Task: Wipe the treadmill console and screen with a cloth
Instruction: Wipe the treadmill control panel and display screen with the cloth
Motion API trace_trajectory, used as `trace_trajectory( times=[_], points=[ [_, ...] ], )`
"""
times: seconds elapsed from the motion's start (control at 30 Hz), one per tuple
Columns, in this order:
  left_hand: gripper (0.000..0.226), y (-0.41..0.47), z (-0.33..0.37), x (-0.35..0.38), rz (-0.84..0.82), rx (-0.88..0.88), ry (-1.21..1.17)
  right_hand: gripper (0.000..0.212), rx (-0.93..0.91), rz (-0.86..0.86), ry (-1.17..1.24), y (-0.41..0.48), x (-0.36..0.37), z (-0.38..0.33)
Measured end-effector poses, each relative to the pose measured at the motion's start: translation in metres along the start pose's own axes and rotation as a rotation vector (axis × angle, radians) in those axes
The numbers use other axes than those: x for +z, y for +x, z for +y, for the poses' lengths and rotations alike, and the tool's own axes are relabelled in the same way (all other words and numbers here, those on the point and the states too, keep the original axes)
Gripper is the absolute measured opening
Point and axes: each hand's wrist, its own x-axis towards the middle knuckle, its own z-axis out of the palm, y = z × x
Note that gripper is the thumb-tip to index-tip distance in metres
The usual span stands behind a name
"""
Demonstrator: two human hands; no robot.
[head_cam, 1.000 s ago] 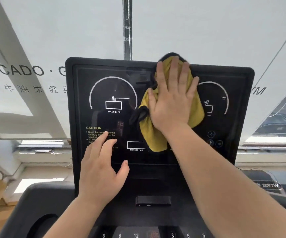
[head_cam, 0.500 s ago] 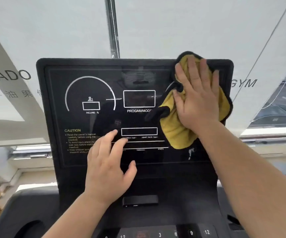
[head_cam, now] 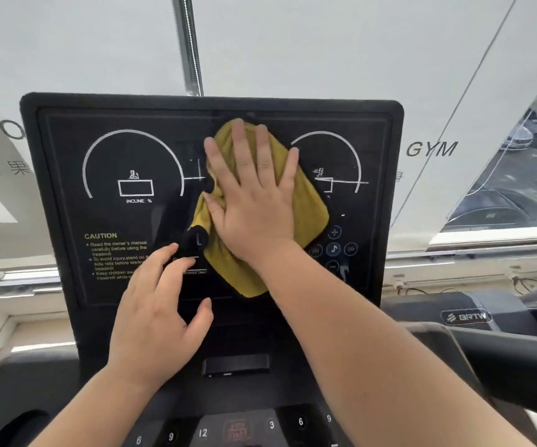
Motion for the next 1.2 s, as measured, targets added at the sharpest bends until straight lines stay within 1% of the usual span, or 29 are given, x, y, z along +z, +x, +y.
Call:
trace_trajectory(
  times=[0.1,0.17,0.2,0.27,0.33,0.4,0.5,0.57,0.63,0.77,0.83,0.9,1.0,1.07,1.13,1.2],
  points=[
    [0.056,-0.003,0.002,0.005,-0.007,0.026,0.02,0.069,-0.129,-0.006,-0.038,-0.011,0.001,0.008],
    [0.054,-0.003,0.004,0.01,0.002,0.042,0.029,0.069,-0.213,-0.006,-0.064,-0.02,0.0,0.031],
    [0.053,-0.004,0.005,0.012,0.014,0.054,0.035,0.069,-0.212,-0.002,-0.073,-0.026,-0.001,0.047],
    [0.051,-0.004,0.006,0.017,0.041,0.079,0.052,0.069,-0.099,0.013,-0.072,-0.039,-0.002,0.084],
    [0.049,-0.007,0.007,0.021,0.055,0.087,0.068,0.068,0.097,0.005,-0.047,-0.055,-0.003,0.118],
    [0.048,-0.011,0.005,0.024,0.062,0.085,0.073,0.068,0.273,-0.002,-0.009,-0.069,-0.002,0.133],
    [0.045,-0.019,0.0,0.025,0.056,0.065,0.069,0.07,0.432,-0.007,0.026,-0.076,0.002,0.113],
    [0.046,-0.025,-0.005,0.025,0.046,0.047,0.07,0.072,0.452,-0.026,0.029,-0.076,0.007,0.087],
    [0.048,-0.032,-0.01,0.025,0.022,0.038,0.078,0.075,0.375,-0.047,0.032,-0.078,0.013,0.058],
    [0.051,-0.046,-0.02,0.025,-0.073,0.059,0.096,0.076,0.07,-0.073,0.036,-0.095,0.031,-0.009],
    [0.052,-0.052,-0.024,0.026,-0.121,0.07,0.109,0.076,-0.033,-0.076,0.07,-0.103,0.037,-0.028],
    [0.052,-0.055,-0.026,0.028,-0.141,0.077,0.118,0.076,-0.087,-0.055,0.121,-0.107,0.04,-0.025],
    [0.05,-0.058,-0.026,0.033,-0.13,0.076,0.111,0.078,-0.142,-0.048,0.144,-0.121,0.039,0.007],
    [0.05,-0.06,-0.025,0.035,-0.132,0.065,0.103,0.077,-0.055,-0.048,0.102,-0.137,0.037,0.039],
    [0.05,-0.063,-0.022,0.036,-0.153,0.06,0.103,0.072,0.088,-0.071,0.039,-0.155,0.035,0.071],
    [0.049,-0.065,-0.022,0.035,-0.186,0.057,0.116,0.072,0.244,-0.117,0.016,-0.167,0.033,0.087]
  ],
)
